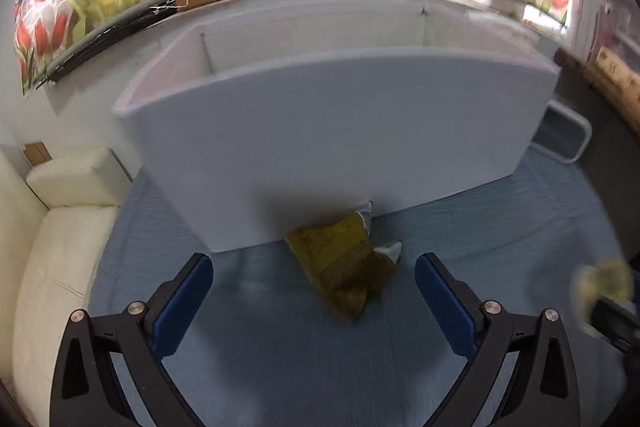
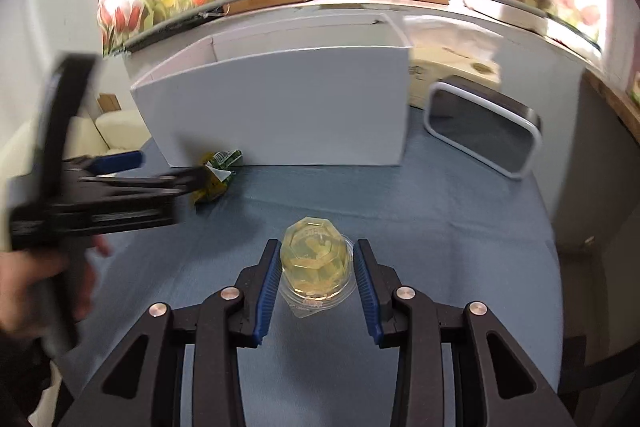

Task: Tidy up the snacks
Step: 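Grasp the clear yellow jelly cup with the right tool, then carry the yellow jelly cup into the white box and release it with the right tool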

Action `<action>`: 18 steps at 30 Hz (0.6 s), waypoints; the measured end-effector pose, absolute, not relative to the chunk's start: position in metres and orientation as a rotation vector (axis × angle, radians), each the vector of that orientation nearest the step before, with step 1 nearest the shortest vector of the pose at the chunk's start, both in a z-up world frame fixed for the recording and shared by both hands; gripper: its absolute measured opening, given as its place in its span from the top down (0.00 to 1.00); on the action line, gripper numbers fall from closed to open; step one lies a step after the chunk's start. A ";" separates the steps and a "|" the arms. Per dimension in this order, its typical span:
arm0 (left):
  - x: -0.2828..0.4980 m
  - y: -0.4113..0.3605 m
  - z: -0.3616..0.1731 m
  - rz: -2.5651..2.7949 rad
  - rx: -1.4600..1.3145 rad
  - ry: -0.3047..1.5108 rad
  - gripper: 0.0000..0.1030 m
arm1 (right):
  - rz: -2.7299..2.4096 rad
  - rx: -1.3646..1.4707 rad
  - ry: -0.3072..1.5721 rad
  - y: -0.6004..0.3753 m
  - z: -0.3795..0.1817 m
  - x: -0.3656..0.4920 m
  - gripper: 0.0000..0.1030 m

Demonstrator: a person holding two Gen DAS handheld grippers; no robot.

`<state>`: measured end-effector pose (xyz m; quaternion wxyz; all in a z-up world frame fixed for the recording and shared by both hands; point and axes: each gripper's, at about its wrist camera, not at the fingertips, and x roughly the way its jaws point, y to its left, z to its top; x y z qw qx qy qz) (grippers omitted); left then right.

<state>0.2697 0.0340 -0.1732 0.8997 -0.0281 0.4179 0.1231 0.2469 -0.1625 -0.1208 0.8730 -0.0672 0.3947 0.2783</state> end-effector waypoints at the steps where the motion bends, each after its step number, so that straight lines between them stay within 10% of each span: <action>1: 0.276 0.031 -0.179 0.249 -0.056 0.877 0.00 | 0.577 -0.135 0.820 -0.169 -0.119 0.242 0.61; 9: 0.295 0.025 -0.190 0.244 -0.090 0.893 0.01 | 0.573 -0.073 0.832 -0.191 -0.121 0.219 0.61; 18: 0.299 0.039 -0.191 0.208 -0.149 0.921 0.41 | 0.603 -0.054 0.815 -0.186 -0.117 0.212 0.61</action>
